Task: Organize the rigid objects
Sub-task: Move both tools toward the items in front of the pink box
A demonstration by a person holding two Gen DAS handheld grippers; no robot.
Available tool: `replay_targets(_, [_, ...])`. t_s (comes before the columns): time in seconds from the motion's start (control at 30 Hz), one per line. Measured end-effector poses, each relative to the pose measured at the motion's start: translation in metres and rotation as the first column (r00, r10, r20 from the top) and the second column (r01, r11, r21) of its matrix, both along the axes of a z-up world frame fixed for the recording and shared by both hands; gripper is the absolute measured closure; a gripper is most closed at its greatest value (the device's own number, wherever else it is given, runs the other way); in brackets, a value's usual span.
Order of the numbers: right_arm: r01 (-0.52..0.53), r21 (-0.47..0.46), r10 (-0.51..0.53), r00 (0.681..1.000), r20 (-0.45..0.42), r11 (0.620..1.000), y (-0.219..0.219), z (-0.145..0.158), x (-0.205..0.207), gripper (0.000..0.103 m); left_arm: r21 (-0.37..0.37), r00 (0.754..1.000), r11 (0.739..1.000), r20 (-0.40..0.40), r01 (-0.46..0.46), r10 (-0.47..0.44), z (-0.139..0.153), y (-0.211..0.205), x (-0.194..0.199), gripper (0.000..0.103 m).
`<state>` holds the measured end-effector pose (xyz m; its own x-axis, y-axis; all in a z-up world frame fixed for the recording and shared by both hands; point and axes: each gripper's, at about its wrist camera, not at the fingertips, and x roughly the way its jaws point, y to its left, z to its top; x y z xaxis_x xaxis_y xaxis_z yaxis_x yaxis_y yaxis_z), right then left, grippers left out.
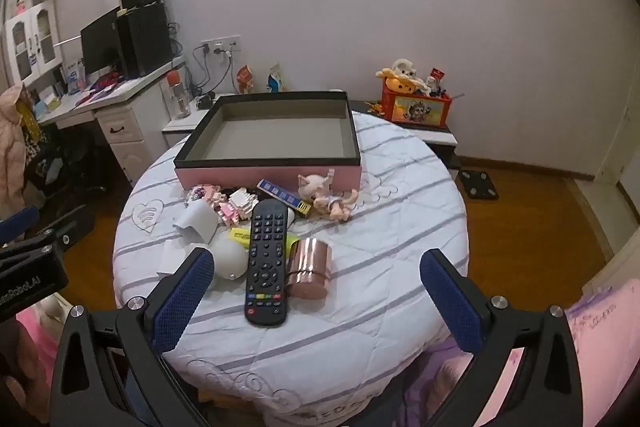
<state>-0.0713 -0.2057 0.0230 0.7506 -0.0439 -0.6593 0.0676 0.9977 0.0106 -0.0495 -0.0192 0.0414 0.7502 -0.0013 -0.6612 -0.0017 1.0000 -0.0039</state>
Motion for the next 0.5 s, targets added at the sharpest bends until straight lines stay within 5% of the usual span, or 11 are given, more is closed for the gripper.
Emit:
replay_targets(0.27, [0.145, 0.031, -0.146, 0.989, 0.015, 0.989, 0.017, -0.002, -0.015, 0.000, -0.008, 0.993, 0.993, -0.003, 0.116, -0.116, 0.004, 0.022, 0.012, 0.000])
replay_targets(0.5, [0.184, -0.034, -0.184, 0.983, -0.014, 0.982, 0.030, 0.006, -0.018, 0.000, -0.057, 0.988, 0.987, -0.009, 0.153, -0.154, 0.000, 0.035, 0.020, 0.000])
